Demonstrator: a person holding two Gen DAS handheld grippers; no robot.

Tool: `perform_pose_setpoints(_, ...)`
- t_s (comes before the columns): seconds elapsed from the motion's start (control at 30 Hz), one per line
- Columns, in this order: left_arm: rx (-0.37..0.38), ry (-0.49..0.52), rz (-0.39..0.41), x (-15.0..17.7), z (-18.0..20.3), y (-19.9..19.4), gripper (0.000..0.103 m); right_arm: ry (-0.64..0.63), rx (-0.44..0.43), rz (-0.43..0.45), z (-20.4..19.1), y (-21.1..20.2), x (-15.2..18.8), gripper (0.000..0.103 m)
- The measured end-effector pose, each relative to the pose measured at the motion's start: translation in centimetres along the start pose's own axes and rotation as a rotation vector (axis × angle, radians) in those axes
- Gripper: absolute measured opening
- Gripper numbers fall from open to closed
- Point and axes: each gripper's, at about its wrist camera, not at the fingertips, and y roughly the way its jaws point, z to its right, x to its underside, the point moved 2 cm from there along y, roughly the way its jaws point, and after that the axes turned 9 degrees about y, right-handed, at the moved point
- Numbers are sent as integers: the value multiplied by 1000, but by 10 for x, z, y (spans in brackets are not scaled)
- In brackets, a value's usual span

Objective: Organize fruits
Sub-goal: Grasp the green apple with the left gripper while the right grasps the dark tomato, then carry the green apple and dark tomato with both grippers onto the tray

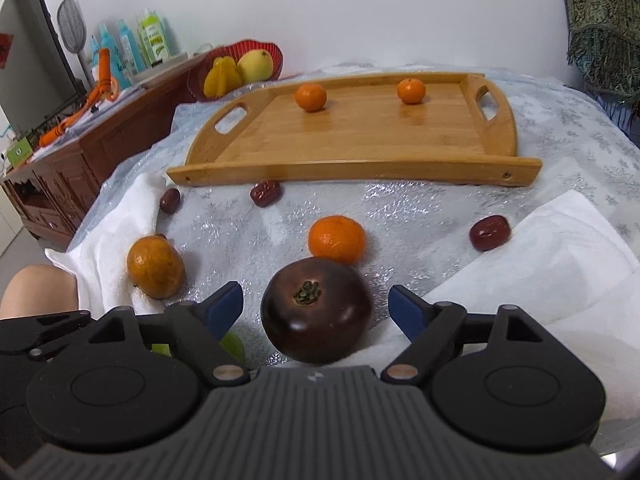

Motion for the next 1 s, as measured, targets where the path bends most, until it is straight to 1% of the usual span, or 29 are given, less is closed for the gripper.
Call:
perform_pose_setpoints(0.07, -5, 3, 3, 0, 1, 0, 54, 29, -3, -24, 1, 5, -1, 89)
perform_pose_setpoints(0.2, -17, 14, 8, 1, 3, -1, 54, 41, -7, -32, 0, 8, -2, 87)
perform_pose_setpoints(0.23, -18, 15, 8, 1, 3, -1, 54, 42, -6, -34, 0, 8, -1, 83)
perform_pose_setpoints(0.3, -18, 12, 9, 1, 4, -1, 54, 38, 21, -30, -1, 8, 0, 66)
perform_pose_setpoints(0.5, -10, -2, 5, -1, 2, -3, 54, 82, 14, -5, 4, 0, 1, 64)
perform_pose_setpoints(0.7, 2, -17, 23, -8, -3, -9, 54, 108, 28, 31, 12, -12, -5, 64)
perform_pose_setpoints(0.83, 12, -27, 50, -19, -6, -15, 54, 141, 34, 80, 21, -23, -13, 64)
perform_pose_setpoints(1.0, 21, -36, 93, -42, -12, -21, 54, 170, 49, 135, 31, -31, -30, 64)
